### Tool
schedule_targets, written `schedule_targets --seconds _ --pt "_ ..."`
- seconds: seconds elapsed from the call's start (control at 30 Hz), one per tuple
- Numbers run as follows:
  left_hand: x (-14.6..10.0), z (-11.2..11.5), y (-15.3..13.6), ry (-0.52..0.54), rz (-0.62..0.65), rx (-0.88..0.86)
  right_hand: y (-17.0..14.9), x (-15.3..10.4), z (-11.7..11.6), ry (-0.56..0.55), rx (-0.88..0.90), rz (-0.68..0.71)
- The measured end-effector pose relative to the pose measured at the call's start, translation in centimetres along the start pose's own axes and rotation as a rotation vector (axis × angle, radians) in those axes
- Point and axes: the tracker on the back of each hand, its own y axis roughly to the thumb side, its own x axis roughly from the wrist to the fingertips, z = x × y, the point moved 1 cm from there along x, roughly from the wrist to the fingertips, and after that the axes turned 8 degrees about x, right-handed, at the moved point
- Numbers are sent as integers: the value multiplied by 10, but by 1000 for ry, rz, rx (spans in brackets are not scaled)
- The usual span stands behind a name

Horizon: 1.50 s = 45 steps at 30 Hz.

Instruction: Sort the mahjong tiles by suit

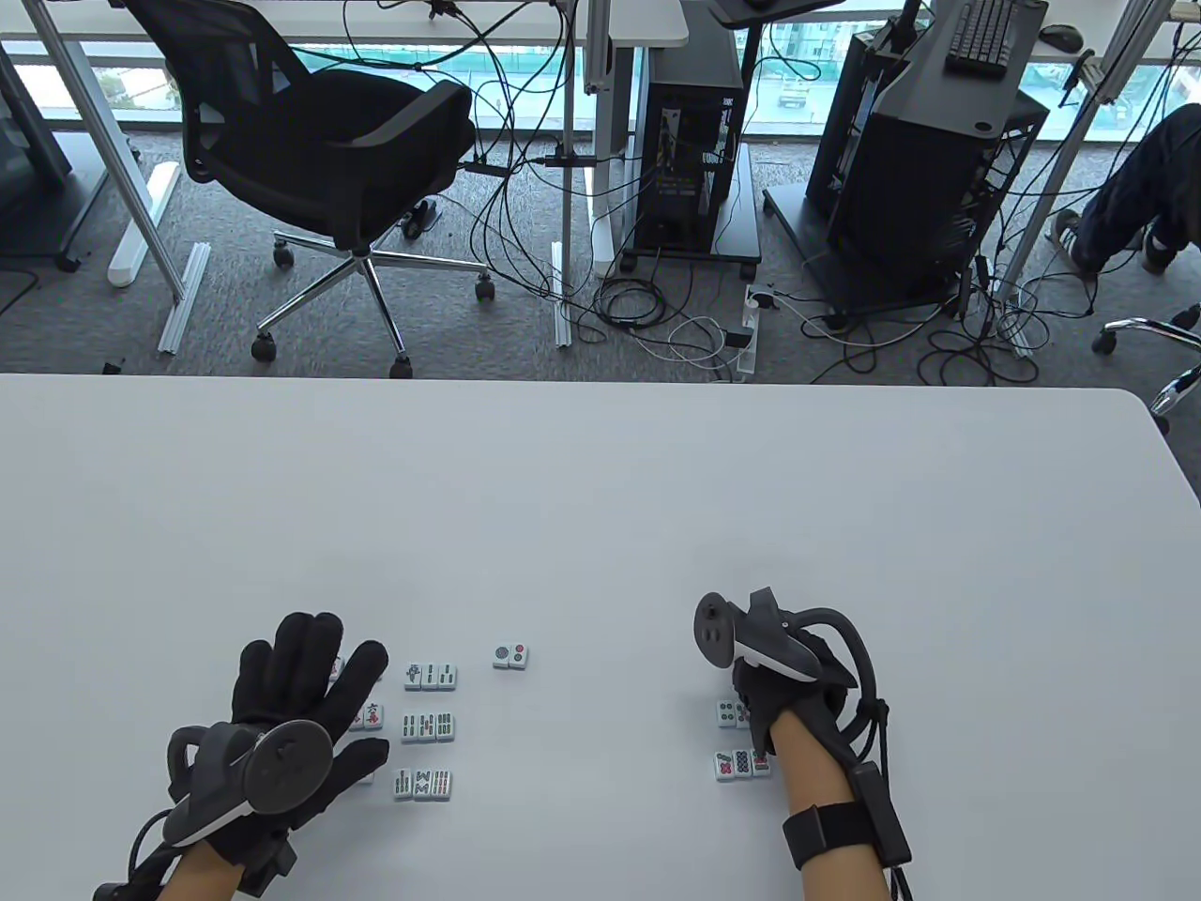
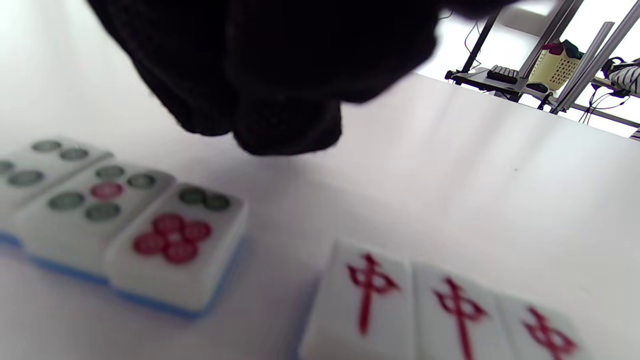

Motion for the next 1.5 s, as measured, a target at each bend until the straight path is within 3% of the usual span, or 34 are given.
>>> schedule_targets --seconds 0.13,0.23,0.43,0.53,0.8,0.97,1.13,1.3,1.5 --pt "0 -1 1 6 5 -3 35 2 21 -182 103 79" --pt "0 -1 1 5 11 -2 75 4 28 -327 28 172" --pt "0 -2 3 15 24 -13 143 20 6 -135 109 268" --pt "-1 -3 4 21 30 -19 161 25 -2 -57 88 273" --pt "-2 -6 7 43 45 -24 181 28 -10 -35 91 290" --pt "-3 -6 7 44 50 -20 182 21 -10 -62 69 324" --pt "-3 -6 8 44 52 -17 160 4 4 -143 68 324" --pt "-3 -6 8 42 53 -13 113 -16 17 -162 -19 259" --pt "-3 -3 9 27 51 0 49 -37 15 -70 -12 142"
